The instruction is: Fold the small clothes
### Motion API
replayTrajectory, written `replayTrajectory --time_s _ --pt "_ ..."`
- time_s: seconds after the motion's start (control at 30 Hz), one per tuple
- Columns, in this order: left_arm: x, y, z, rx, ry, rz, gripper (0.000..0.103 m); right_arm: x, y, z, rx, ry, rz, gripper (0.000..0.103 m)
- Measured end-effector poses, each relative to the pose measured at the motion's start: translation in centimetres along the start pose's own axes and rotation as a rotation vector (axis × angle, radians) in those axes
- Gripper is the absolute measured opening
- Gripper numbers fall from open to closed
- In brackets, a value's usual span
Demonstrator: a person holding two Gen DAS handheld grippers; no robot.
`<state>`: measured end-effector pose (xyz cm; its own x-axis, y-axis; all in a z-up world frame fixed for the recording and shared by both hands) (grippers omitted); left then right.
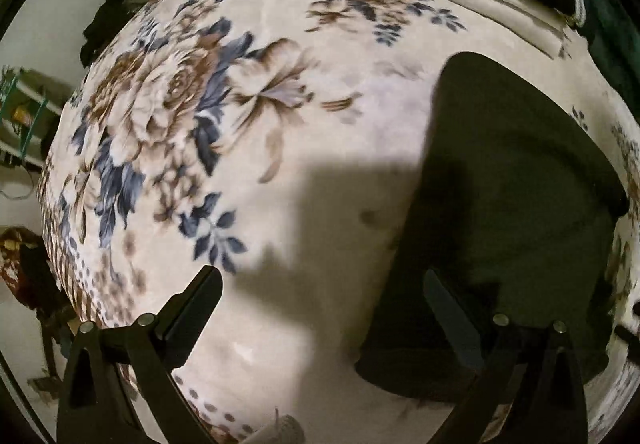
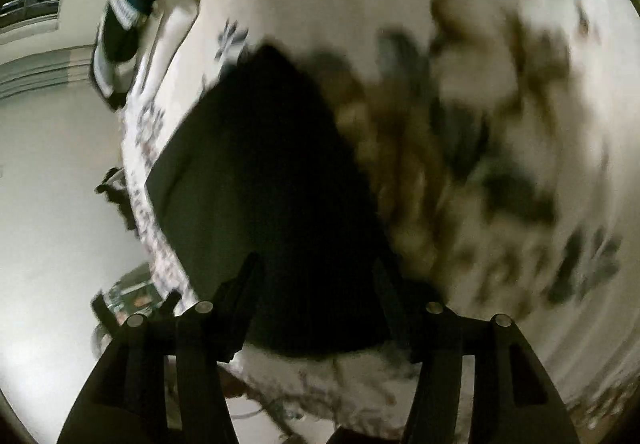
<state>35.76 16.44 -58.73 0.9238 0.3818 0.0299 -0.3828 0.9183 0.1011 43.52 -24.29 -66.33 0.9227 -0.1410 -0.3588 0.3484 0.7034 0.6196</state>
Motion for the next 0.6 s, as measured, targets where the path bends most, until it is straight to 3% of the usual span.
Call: replayTrajectory --time_s 0.07,0.1,0.13,0.33,0.4,0.43,0.5,0.6 --pt "0.0 -0.6 0.0 0.010 0.002 -0.019 0.103 -1.6 0.2 -1.7 -0.004 0.002 0.023 0.046" --pt "0.0 -0.9 0.0 0.010 0.005 -0.027 0.103 -2.0 0.3 -2.1 -0.023 -0.011 0.035 0.009" --pt "-0.1 -1.2 0.1 0.017 0.007 -0.034 0.103 -2.5 0.4 -2.4 -0.063 -0.018 0.053 0.002" --pt "0.2 -2.0 1.1 0.021 -0.014 -0.059 0.103 -4.6 0.4 2.8 -0.167 -0.224 0.050 0.001" --pt "0.6 -2.0 1.4 0.016 -0.021 -0.057 0.103 -4.8 -0.3 3.8 -0.198 -0.242 0.038 0.001" --pt "0.7 -1.9 1.5 0.013 -0.025 -0.056 0.103 -4.8 -0.7 3.6 -0.225 -0.235 0.042 0.001" --pt "1.3 -1.9 1.5 0.009 -0.034 -0.055 0.103 -4.5 -2.4 1.2 -0.265 -0.137 0.021 0.001" --pt "2.6 -1.9 1.4 -0.003 -0.050 -0.051 0.103 -3.6 -3.4 -1.6 -0.221 0.008 -0.010 0.005"
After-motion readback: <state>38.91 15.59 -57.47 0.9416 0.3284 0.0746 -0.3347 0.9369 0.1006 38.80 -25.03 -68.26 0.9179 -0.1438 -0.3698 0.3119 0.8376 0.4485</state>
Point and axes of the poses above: each gripper's, at about its wrist camera, not at the fingertips, and z roughly against the way its jaws point, y to its left, x to its top, the point moved 6 cm from there along -z, roughly the way its jaws point, and after that the axes turned 11 degrees about y, right-handed, at the moved point
